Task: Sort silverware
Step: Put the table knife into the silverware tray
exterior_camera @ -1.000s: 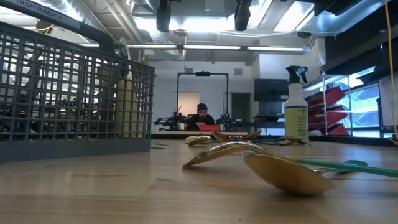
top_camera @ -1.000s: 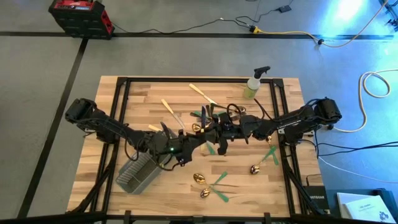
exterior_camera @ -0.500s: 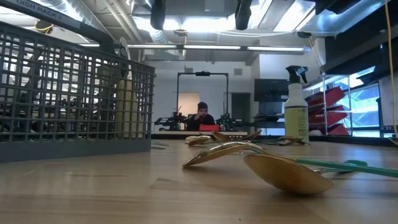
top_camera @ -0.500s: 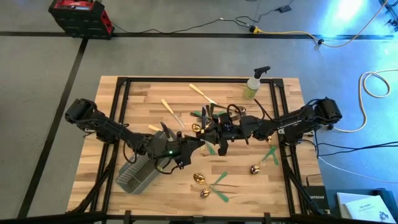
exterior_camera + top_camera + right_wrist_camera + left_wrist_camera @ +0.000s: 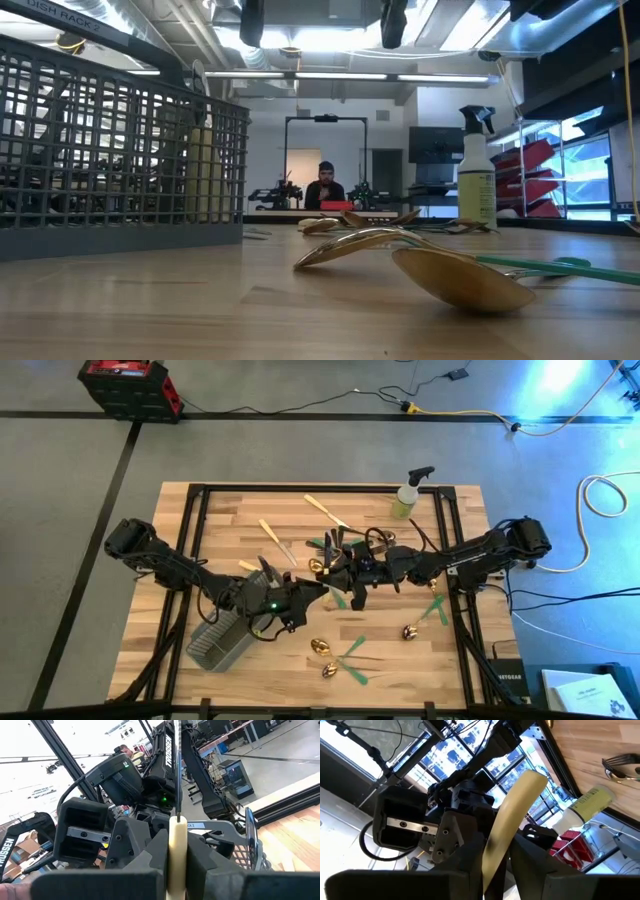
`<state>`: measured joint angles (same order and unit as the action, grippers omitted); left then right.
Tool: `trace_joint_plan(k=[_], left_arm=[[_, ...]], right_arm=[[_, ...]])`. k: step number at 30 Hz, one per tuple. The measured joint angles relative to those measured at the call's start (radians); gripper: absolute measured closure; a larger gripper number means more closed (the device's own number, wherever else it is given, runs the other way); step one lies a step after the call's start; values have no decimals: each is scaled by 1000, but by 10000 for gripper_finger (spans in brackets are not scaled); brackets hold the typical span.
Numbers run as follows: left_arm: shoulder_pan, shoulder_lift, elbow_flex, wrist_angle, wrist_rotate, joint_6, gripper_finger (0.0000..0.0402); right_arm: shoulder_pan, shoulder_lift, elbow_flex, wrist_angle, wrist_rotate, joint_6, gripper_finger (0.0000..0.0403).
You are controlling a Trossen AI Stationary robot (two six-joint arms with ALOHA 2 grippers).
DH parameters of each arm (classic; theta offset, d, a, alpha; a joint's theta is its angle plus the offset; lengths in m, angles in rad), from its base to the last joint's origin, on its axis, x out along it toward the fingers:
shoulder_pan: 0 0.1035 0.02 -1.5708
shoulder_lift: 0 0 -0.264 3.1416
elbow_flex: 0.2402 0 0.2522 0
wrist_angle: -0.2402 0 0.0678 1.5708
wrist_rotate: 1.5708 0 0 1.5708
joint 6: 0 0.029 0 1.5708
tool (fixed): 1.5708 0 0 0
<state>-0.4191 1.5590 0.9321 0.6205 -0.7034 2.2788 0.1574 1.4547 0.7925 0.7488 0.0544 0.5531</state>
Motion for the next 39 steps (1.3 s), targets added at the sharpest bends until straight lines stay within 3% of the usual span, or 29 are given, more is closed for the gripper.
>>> trace_joint_plan(k=[15,22,30,35,39], left_arm=[[-6,-4,1,1,17,-42,322],[-30,-11,1,28,-59,-87,322],[-54,-208,1,-132,-100,-544,322],[-55,-417,1,-398,-96,-948,322],[-55,-577,-34,-581,-21,-1265,322]], right_arm=[[-3,-65,-3,-84,49,-21,389],[-2,-112,-3,-137,67,-55,389],[0,-117,-3,-166,83,-100,389],[39,-111,-3,-137,111,-165,389],[70,-85,-3,-105,124,-223,389]])
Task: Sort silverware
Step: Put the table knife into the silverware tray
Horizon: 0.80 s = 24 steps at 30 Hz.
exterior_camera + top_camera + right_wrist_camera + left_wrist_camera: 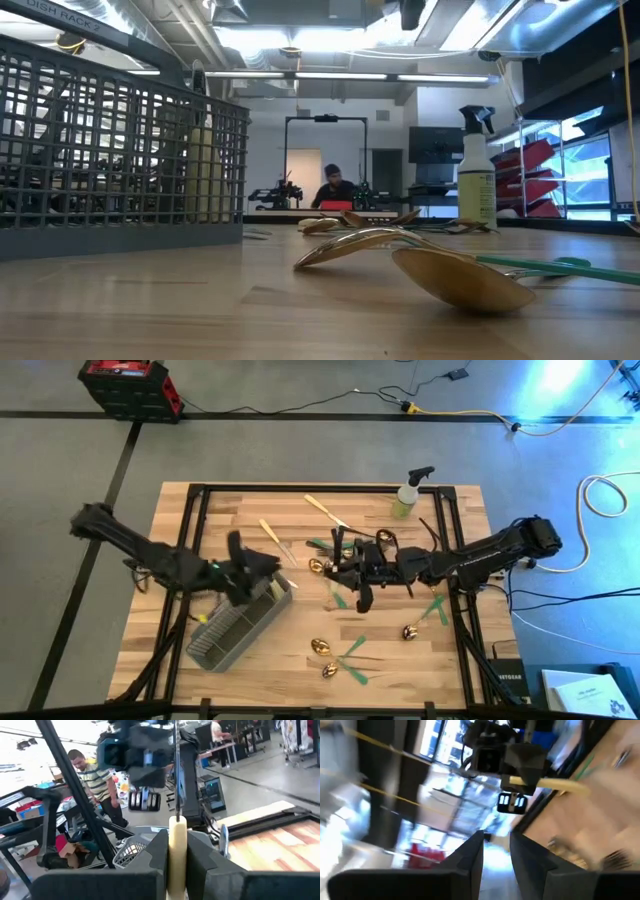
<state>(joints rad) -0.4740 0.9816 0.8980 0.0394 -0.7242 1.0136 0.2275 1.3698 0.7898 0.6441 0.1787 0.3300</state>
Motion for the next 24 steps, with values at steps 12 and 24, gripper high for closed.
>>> trace_joint_plan(k=[12,24], left_arm=[[38,-493,-379,97,38,-351,322],[97,-779,-687,184,-12,-841,322]], right_arm=[[-27,247,62,176,12,10,389],[-80,507,408,-34,-60,-39,386]])
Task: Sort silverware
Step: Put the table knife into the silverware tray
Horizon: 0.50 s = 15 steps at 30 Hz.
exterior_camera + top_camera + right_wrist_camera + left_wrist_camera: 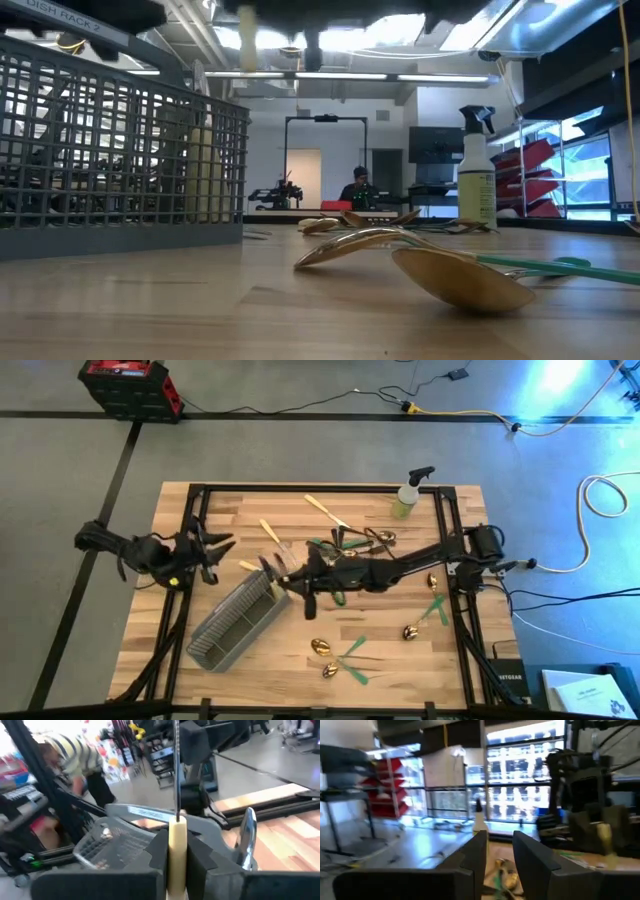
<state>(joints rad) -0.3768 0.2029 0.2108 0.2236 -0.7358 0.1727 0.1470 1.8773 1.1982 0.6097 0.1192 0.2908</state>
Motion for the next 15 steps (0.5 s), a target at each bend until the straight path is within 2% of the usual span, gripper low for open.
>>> trace_joint_plan(k=[3,8,13,15], left_arm=[[7,-18,-53,1,75,-62,322],[22,-35,-90,-1,131,-105,322],[35,-34,-94,-1,344,-87,322],[41,-34,-93,-3,390,-91,322]], right_arm=[[-20,41,35,0,0,6,384],[-47,71,35,23,-26,21,390],[-56,72,34,19,-31,28,390],[-56,72,34,26,-34,27,390]])
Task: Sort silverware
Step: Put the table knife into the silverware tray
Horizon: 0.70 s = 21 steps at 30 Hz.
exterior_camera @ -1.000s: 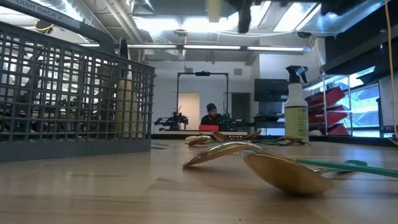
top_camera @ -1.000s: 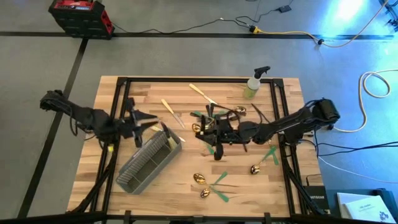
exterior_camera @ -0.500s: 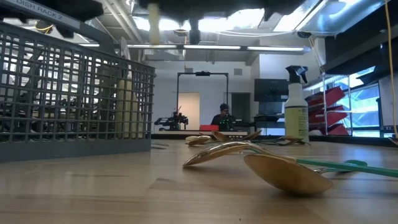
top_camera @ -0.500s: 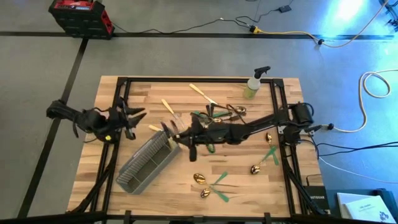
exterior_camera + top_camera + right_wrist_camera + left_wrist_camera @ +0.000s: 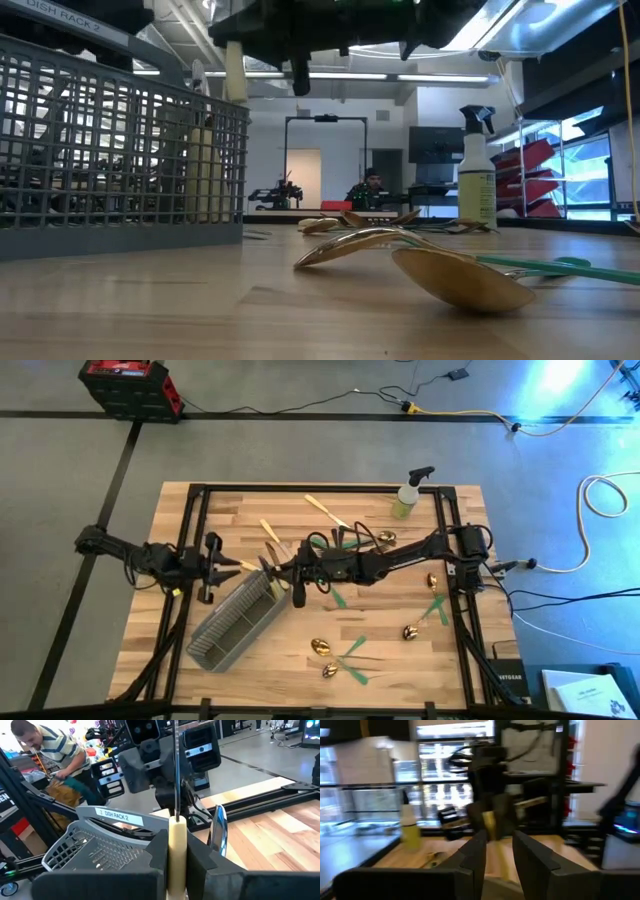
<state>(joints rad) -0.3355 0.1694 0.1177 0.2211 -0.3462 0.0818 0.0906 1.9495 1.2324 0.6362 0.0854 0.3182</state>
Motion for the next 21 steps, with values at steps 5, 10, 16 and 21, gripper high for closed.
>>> trace_joint_plan(k=[5,10,16,21], left_arm=[[15,0,0,-7,3,-5,322],[31,0,0,-10,3,-5,322],[39,1,0,-11,3,-18,322],[39,3,1,-26,3,-22,322]], right_arm=[[0,0,0,25,-3,-5,390],[0,0,0,107,-15,-27,390],[1,52,0,202,-17,-37,390],[0,115,0,259,-13,16,389]])
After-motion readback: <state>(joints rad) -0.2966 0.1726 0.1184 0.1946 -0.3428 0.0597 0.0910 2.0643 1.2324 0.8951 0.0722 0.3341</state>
